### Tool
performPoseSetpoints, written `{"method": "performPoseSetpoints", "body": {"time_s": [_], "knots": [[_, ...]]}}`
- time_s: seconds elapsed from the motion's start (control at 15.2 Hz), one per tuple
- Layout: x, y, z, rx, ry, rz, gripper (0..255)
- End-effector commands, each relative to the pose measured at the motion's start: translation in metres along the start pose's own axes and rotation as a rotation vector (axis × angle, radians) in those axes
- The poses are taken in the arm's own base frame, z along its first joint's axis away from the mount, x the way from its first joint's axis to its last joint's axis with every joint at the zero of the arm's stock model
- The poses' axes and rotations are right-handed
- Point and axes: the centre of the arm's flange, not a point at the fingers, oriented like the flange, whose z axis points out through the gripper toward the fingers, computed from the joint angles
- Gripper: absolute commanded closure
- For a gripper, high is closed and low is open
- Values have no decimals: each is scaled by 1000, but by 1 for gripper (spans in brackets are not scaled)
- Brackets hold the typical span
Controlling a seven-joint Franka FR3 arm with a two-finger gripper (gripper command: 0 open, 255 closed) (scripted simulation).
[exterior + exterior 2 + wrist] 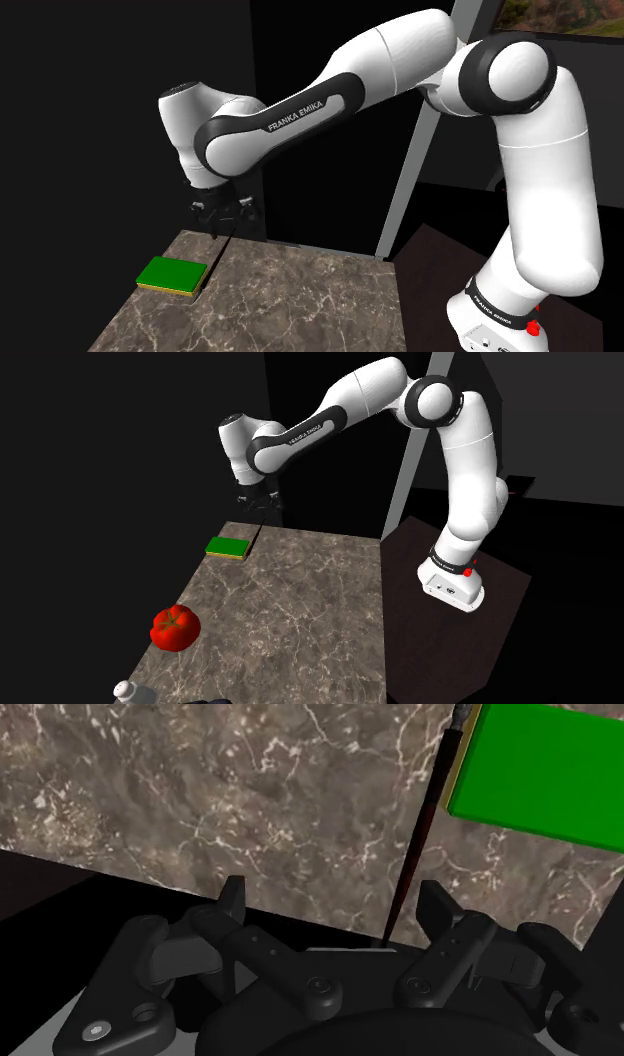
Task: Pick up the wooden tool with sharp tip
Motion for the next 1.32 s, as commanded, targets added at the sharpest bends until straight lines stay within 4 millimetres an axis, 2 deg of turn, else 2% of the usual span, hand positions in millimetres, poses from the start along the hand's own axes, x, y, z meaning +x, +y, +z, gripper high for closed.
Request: {"method": "performPoseSetpoints", "body": {"time_s": [0.0, 0.2, 0.73, 0.86, 0.92, 1.25], "knots": [[7, -25, 14, -9, 1, 55, 0], [22, -58, 33, -20, -2, 132, 0], [25, -67, 74, -20, -2, 138, 0], [25, -67, 74, -20, -2, 138, 0], [25, -67, 73, -20, -2, 138, 255], [24, -67, 73, -20, -2, 138, 255]]}}
